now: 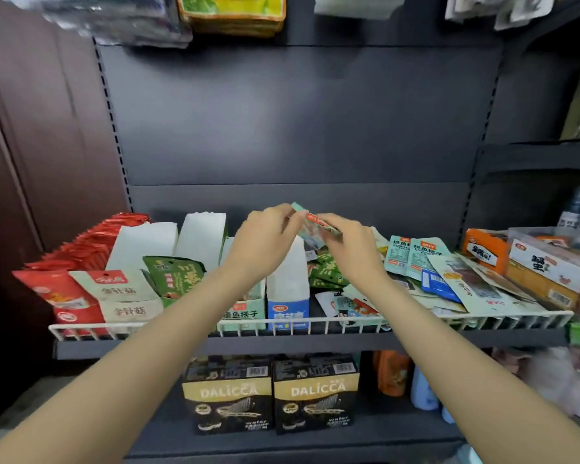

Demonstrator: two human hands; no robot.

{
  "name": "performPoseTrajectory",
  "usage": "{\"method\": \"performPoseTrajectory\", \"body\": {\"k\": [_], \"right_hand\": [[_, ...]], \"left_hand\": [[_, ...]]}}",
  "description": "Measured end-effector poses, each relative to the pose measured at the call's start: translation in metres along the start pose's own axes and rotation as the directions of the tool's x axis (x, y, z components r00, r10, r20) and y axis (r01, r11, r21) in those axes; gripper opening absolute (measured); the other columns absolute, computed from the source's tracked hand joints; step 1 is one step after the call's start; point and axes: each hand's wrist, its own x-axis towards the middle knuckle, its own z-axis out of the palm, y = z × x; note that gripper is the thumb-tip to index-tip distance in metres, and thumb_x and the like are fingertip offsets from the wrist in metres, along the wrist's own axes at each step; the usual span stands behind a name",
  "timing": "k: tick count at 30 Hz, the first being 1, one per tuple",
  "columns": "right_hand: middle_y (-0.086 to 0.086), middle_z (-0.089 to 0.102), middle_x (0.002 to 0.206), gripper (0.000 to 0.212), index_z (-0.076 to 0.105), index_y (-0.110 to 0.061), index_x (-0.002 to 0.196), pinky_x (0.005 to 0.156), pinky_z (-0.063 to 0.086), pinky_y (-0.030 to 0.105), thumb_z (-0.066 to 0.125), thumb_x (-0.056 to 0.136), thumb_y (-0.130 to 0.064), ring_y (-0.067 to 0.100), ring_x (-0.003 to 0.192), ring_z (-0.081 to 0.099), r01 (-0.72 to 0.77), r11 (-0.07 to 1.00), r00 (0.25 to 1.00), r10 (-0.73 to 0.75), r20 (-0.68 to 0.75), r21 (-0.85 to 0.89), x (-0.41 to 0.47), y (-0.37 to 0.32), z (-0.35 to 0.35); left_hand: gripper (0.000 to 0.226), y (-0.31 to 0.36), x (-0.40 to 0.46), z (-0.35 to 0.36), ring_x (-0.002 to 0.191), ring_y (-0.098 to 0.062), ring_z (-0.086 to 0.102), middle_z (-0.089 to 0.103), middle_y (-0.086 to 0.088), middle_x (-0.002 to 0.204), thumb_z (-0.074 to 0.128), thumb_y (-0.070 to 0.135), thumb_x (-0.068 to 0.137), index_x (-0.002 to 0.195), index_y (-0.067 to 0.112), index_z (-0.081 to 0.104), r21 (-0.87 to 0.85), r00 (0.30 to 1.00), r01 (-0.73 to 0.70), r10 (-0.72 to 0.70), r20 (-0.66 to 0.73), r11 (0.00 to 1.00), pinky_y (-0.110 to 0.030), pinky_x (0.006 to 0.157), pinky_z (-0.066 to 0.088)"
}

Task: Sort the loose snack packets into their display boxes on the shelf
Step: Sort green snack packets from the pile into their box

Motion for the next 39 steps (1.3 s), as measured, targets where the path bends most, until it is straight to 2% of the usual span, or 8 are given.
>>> {"method": "performPoseTrajectory", "body": {"k": [4,9,14,20,27,30,34,39], "right_hand": [[-0.005,0.068,0.084,0.020,0.069,-0.014,0.110,0.051,0.040,0.007,0.058,0.092,-0.016,0.007,0.065,0.059,-0.099,0.989,0.992,0.088,0.094,0.111,0.002,-0.027,0.016],[0.005,0.068,0.097,0.015,0.066,-0.012,0.103,0.056,0.057,0.022,0.064,0.089,-0.013,0.012,0.078,0.066,-0.289,0.895,0.948,0.218,0.233,0.339,0.008,-0.045,0.040],[-0.002,0.069,0.092,0.010,0.067,-0.016,0.096,0.058,0.055,0.019,0.067,0.086,-0.016,0.011,0.081,0.064,-0.219,0.963,0.910,0.142,0.388,0.160,0.013,-0.050,0.053],[0.000,0.067,0.110,0.023,0.061,-0.010,0.114,0.078,0.053,0.026,0.045,0.098,-0.015,0.013,0.093,0.065,-0.141,0.989,0.714,0.137,0.687,-0.050,0.015,-0.044,0.058],[0.001,0.068,0.103,0.016,0.064,-0.008,0.106,0.080,0.053,0.029,0.054,0.094,-0.012,0.016,0.093,0.063,-0.126,0.991,0.703,0.120,0.701,-0.043,0.014,-0.038,0.062],[0.005,0.068,0.100,0.021,0.066,-0.004,0.105,0.087,0.052,0.039,0.052,0.090,0.002,0.024,0.094,0.062,-0.071,0.995,0.673,0.095,0.734,-0.063,0.012,-0.039,0.062],[0.005,0.070,0.103,0.021,0.067,-0.007,0.108,0.092,0.050,0.042,0.063,0.088,-0.010,0.026,0.095,0.064,-0.073,0.997,0.662,0.063,0.747,-0.020,0.004,-0.035,0.067],[0.011,0.064,0.085,0.018,0.069,-0.007,0.100,0.084,0.050,0.044,0.060,0.091,-0.020,0.016,0.076,0.053,-0.106,0.994,0.734,0.084,0.673,-0.009,0.000,-0.030,0.070]], "left_hand": [[0.035,-0.035,-0.024,-0.043,0.096,-0.016,0.059,0.067,0.005,0.098,0.045,0.047,0.094,0.102,0.020,0.065,0.110,0.995,-0.064,0.055,0.080,0.992,-0.037,0.079,0.049],[0.038,-0.068,-0.039,-0.066,0.116,-0.017,0.047,0.059,0.003,0.123,0.052,0.046,0.091,0.124,0.027,0.057,0.482,0.948,-0.227,0.078,0.310,0.846,-0.034,0.093,0.037],[0.028,-0.085,-0.049,-0.059,0.109,-0.020,0.050,0.064,0.001,0.116,0.048,0.033,0.096,0.119,0.024,0.061,0.539,0.934,-0.272,0.085,0.346,0.797,-0.033,0.090,0.036],[0.022,-0.093,-0.051,-0.055,0.101,-0.016,0.051,0.066,0.008,0.106,0.048,0.033,0.096,0.111,0.024,0.061,0.479,0.956,-0.236,0.114,0.270,0.846,-0.030,0.087,0.032],[0.040,-0.093,-0.055,-0.053,0.093,-0.017,0.046,0.050,0.001,0.107,0.068,0.036,0.083,0.110,0.018,0.045,0.380,0.997,-0.067,0.047,0.062,0.922,-0.027,0.079,0.037],[0.049,-0.095,-0.056,-0.053,0.113,-0.019,0.047,0.048,0.001,0.126,0.063,0.036,0.087,0.131,0.023,0.044,0.424,0.992,-0.103,0.058,0.116,0.900,-0.034,0.093,0.037],[0.025,-0.096,-0.059,-0.055,0.108,-0.015,0.049,0.061,0.007,0.114,0.048,0.037,0.096,0.115,0.027,0.060,0.503,0.975,-0.177,0.079,0.209,0.846,-0.031,0.092,0.031],[0.027,-0.091,-0.060,-0.055,0.109,-0.015,0.048,0.063,0.007,0.112,0.045,0.040,0.096,0.115,0.028,0.060,0.521,0.973,-0.169,0.059,0.222,0.837,-0.034,0.094,0.030]]}}
